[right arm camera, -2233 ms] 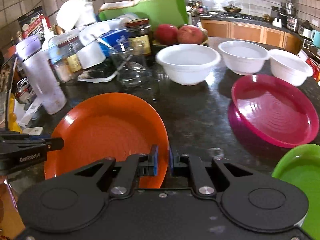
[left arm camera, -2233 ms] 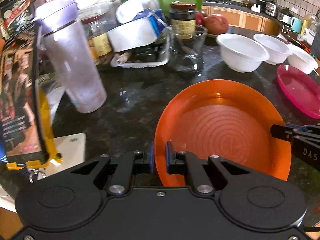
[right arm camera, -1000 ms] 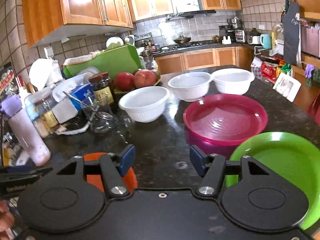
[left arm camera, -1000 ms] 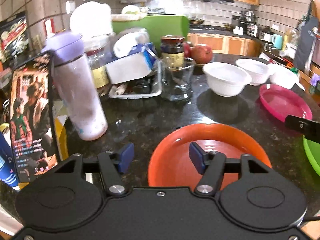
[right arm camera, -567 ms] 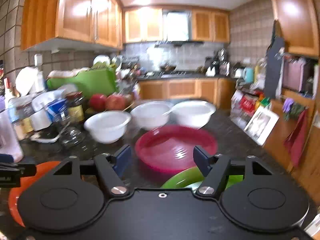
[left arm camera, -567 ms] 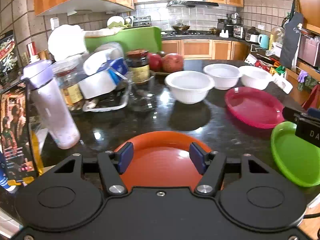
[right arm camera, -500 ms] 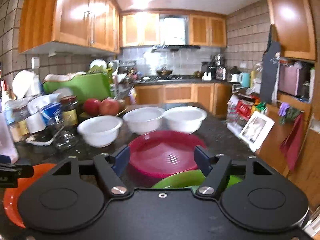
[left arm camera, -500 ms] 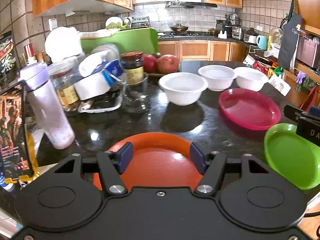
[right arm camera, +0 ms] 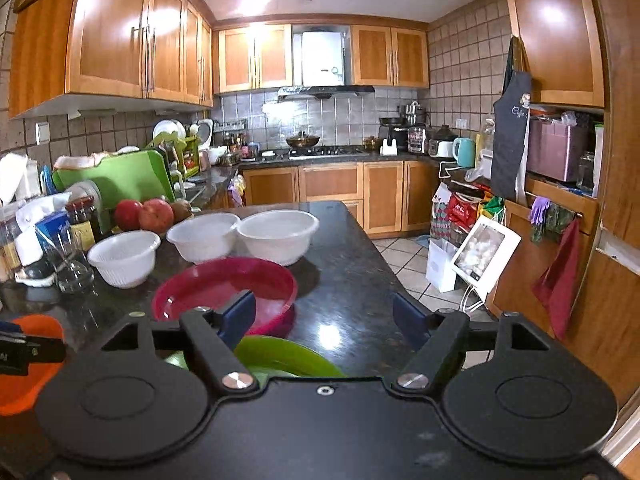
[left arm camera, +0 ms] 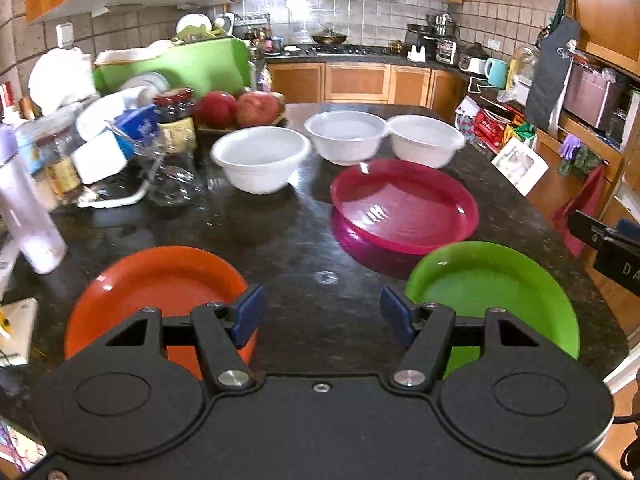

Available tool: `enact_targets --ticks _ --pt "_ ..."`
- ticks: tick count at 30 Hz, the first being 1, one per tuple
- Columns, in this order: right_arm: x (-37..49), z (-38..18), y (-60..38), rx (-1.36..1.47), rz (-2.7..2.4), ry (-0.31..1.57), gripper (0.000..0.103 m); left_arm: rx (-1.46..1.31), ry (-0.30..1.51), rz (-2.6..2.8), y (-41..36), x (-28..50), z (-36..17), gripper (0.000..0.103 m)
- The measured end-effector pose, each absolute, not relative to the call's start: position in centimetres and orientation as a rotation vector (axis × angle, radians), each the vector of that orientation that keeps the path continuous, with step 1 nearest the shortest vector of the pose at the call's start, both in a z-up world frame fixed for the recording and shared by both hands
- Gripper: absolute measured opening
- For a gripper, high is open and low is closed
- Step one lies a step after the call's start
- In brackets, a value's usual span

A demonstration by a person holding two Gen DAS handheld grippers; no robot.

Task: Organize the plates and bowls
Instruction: 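Move the open left tool to the rim of the green plate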

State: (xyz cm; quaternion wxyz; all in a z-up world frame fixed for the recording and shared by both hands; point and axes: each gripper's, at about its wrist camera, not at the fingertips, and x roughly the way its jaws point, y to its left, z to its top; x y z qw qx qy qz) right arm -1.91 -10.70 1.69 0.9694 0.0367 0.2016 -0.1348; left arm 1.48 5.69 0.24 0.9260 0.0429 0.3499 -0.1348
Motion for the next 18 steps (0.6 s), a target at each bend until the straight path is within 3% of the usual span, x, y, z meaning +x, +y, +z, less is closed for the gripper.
enact_targets --ticks 18 --pt "-0.8 -2.6 -15.2 0.118 -0.064 0.601 0.078 0.079 0.79 -0.241 -0.6 -0.2 -3.2 0.067"
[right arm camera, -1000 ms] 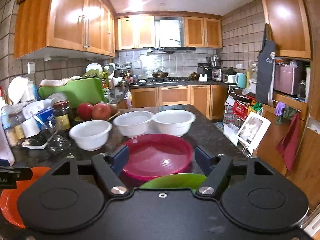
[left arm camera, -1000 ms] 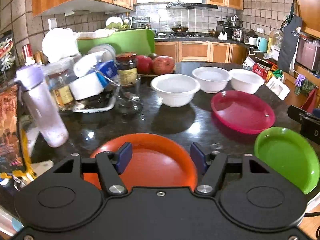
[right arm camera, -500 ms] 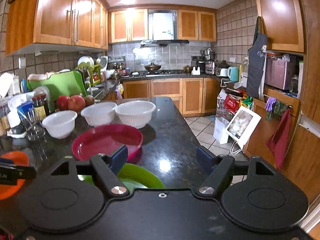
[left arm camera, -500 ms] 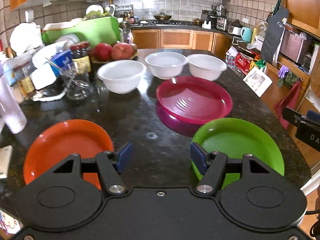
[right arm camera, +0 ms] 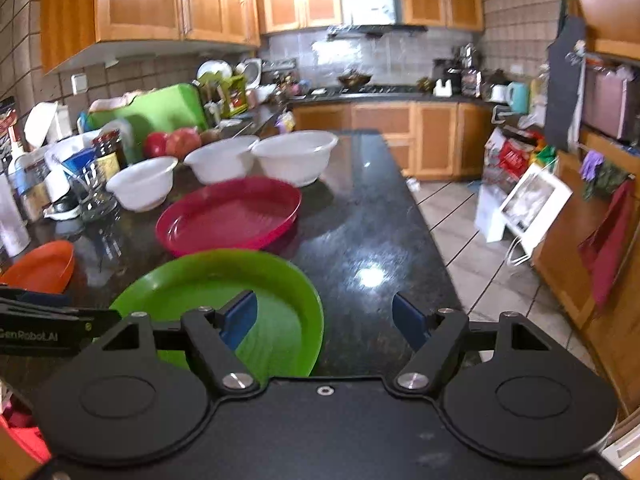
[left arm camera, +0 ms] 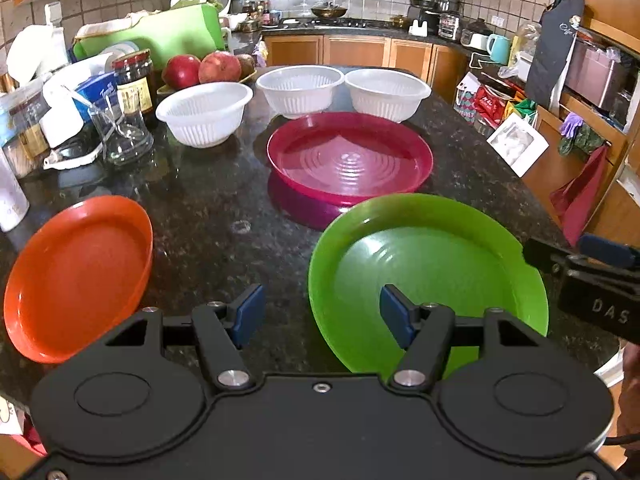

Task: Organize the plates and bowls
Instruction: 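Move the open left tool to the rim of the green plate, then close the left tool fingers on the green plate rim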

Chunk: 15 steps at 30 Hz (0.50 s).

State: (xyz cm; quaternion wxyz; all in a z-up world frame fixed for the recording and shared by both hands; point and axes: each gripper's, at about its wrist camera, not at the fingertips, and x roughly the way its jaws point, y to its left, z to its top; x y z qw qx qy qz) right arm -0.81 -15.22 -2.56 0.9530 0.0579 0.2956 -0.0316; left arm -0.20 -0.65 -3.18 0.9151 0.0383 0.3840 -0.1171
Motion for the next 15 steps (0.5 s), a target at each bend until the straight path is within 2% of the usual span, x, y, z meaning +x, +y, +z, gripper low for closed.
enact_targets --ticks 10,15 --pt "0.3 -3.6 -15.6 0.167 -0.013 0.654 0.07 0.066 0.827 -0.198 -1.4 -0.2 -4.0 0.066" --pt "0.8 -3.8 -15.8 0.177 -0.006 0.668 0.057 0.062 0.832 -0.193 -1.6 0.0 -4.1 0.061"
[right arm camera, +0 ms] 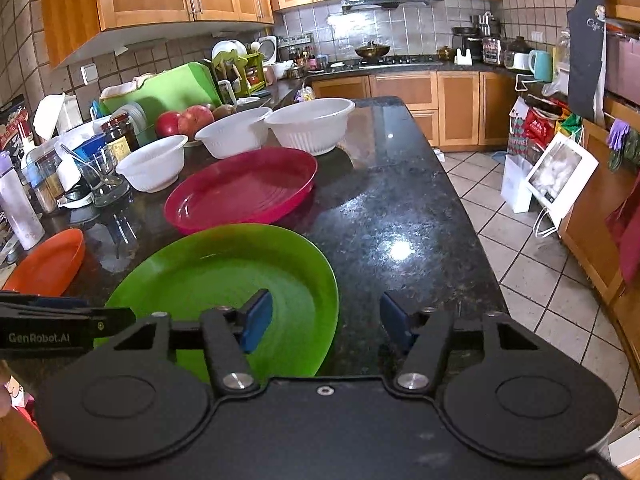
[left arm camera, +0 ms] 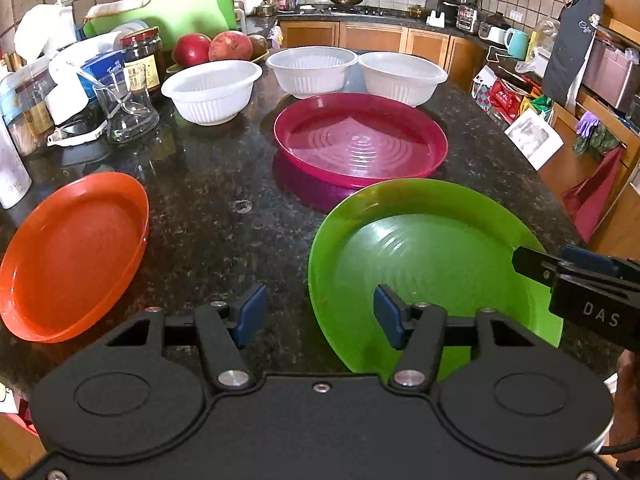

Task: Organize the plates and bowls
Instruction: 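Close the left tool fingers on the green plate rim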

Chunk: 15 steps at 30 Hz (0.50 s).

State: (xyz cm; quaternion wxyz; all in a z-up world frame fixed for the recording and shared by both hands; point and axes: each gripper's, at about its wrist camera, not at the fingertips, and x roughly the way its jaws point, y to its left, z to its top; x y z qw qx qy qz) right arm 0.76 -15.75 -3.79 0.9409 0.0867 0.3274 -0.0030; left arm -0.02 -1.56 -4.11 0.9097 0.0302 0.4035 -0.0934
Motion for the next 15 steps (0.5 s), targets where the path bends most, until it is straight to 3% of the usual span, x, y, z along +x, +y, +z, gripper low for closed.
enact_targets --ticks 6,9,12,15 --pt "1.1 -3.92 -15.72 0.169 -0.002 0.672 0.042 0.055 0.862 -0.215 -1.53 0.28 -4.35 0.053" --pt "1.14 -4.07 -15.77 0.163 -0.01 0.678 0.04 0.058 0.866 -0.217 -1.51 0.28 -4.52 0.046" --pt "1.33 -4.34 -15.81 0.155 -0.008 0.688 0.029 0.052 0.873 -0.22 -1.5 0.47 -4.67 0.046" --pt "1.42 -4.56 -15.62 0.124 -0.012 0.685 0.026 0.056 0.871 -0.215 -1.62 0.57 -4.69 0.046"
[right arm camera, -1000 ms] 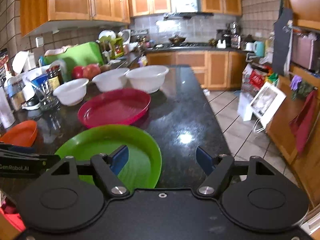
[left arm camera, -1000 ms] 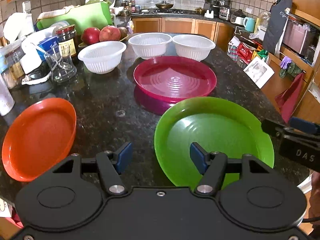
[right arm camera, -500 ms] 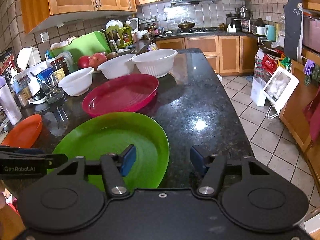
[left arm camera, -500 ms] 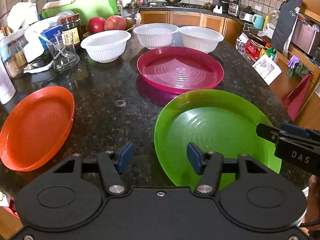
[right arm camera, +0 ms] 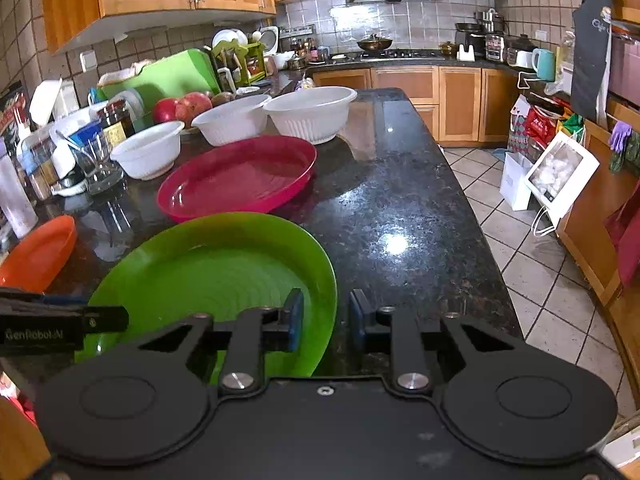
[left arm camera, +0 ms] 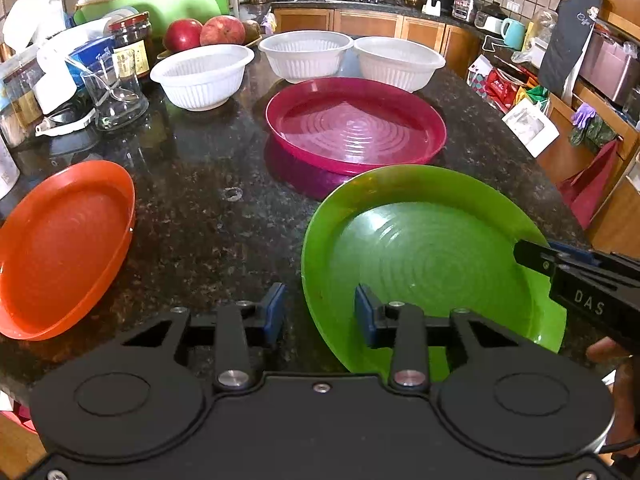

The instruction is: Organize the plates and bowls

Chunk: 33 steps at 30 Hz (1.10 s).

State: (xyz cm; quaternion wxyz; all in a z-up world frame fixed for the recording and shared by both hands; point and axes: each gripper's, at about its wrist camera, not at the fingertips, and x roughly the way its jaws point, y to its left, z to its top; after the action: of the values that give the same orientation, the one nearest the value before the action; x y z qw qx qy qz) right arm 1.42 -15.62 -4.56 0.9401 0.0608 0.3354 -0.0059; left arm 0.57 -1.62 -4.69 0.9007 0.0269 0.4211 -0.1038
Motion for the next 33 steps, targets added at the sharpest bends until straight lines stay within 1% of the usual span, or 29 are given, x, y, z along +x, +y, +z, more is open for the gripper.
enact_targets --ticks 3,5,8,11,12,14,16,18,27,33 --pt "1.41 -4.8 -15.38 0.092 -0.023 0.665 0.025 0.058 0.871 -0.219 -1.75 0.62 -4.63 0.046" --pt "1.47 -4.92 -15.4 0.081 -0.03 0.658 0.021 0.065 0.867 -0.219 -1.91 0.67 -4.6 0.046" --pt "1.66 -4.82 -15.5 0.08 -0.023 0.661 0.018 0.069 0.866 -0.227 -2.12 0.65 -4.52 0.039" --pt "1.93 -4.78 -15.61 0.086 -0.012 0.667 0.015 0.063 0.869 -0.221 -2.14 0.77 -4.49 0.038" --pt "1.99 -4.76 -15.57 0.084 -0.008 0.667 0.013 0.06 0.869 -0.218 -2.12 0.81 -4.5 0.036" --pt "2.07 -4.82 -15.42 0.079 -0.008 0.668 0.013 0.061 0.869 -0.206 -2.09 0.86 -4.5 0.03" --pt "2.08 -4.81 -15.46 0.078 -0.007 0.669 0.013 0.069 0.868 -0.193 -2.03 0.94 -4.52 0.021" --pt "2.0 -4.85 -15.52 0.079 -0.006 0.669 0.013 0.067 0.869 -0.189 -1.89 1.05 -4.51 0.016" --pt "2.07 -4.86 -15.32 0.079 -0.016 0.668 0.013 0.073 0.864 -0.187 -1.91 0.65 -4.54 0.015" --pt "2.16 -4.82 -15.21 0.075 -0.019 0.671 0.013 0.073 0.871 -0.198 -1.81 0.53 -4.48 0.017"
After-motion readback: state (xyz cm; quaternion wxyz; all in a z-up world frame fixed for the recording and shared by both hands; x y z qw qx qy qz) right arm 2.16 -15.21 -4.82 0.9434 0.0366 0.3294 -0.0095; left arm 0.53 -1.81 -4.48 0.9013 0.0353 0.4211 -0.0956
